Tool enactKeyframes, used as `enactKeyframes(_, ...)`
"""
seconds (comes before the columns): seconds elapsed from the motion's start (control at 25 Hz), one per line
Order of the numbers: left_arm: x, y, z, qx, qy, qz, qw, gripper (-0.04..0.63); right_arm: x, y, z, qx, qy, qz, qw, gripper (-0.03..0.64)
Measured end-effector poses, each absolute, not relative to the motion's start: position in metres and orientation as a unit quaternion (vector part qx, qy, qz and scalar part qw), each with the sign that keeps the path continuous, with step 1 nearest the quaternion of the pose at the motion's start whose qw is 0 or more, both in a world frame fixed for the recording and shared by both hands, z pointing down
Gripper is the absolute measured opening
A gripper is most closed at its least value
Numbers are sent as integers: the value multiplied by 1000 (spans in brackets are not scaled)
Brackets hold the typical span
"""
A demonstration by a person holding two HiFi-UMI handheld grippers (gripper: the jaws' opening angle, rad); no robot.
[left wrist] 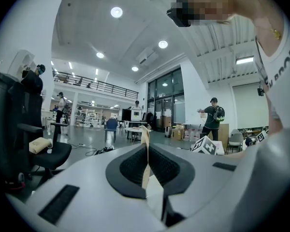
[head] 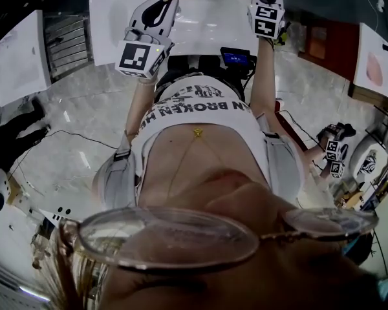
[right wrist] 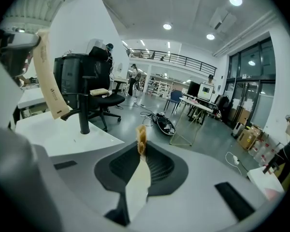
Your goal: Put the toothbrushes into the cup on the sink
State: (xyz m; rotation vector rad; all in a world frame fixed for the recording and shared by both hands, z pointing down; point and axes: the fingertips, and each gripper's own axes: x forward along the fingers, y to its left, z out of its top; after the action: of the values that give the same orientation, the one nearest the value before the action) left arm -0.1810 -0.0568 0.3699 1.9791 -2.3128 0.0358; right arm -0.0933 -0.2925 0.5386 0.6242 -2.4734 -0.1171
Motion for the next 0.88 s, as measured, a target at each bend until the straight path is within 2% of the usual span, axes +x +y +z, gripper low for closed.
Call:
enactKeyframes(0.2,-182,-54,370,650,-758,14,48,17,-91,-288,539,233,-927,-36,292,50)
enactKeyframes(0.32,-182,-56,370,654,-755,14,47,17,-90,-284,539,225,-930,-31,290,108)
enactKeyframes(0.52,-181,-60,371,660,-750,12,45,17,-89,-275,538,208,-938,-10,279,162)
enactKeyframes(0.88,-179,-64,368,675,-737,10,36,17,-77,-260,512,226,-943,1,244,170)
